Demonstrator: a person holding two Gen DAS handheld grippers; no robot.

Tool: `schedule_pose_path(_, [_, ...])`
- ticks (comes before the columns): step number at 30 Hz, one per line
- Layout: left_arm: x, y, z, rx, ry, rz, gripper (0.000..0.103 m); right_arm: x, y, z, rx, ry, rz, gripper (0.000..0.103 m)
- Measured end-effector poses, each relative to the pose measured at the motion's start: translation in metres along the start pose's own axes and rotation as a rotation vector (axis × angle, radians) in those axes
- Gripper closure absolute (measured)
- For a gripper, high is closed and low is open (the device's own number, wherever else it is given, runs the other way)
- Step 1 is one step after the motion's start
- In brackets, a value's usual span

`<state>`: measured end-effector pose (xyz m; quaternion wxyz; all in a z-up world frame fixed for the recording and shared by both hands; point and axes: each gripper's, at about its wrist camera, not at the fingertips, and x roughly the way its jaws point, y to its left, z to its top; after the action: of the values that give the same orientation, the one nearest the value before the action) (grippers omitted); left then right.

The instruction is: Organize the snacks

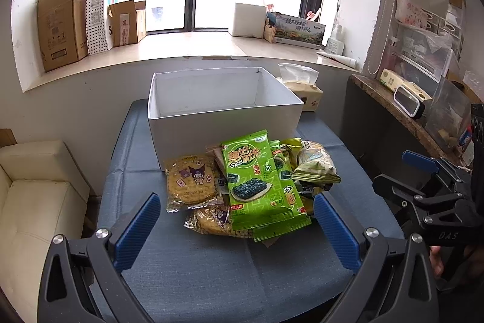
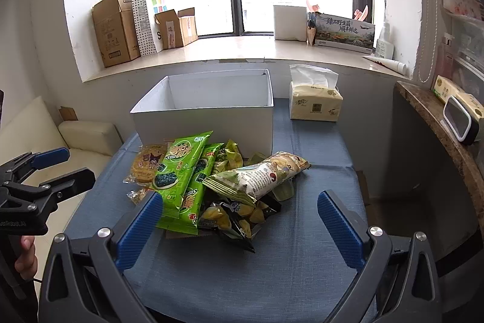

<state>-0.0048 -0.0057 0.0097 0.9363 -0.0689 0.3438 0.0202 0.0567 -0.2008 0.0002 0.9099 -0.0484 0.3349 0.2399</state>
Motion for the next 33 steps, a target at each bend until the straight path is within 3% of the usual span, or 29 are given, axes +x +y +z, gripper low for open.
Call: schedule_pose_path(33, [-0.0009, -0.0043, -0.001, 0.003, 0.002, -0.013, 0.0, -0.0027, 0.0, -0.0018, 0.004, -0.002, 0.014, 0.0])
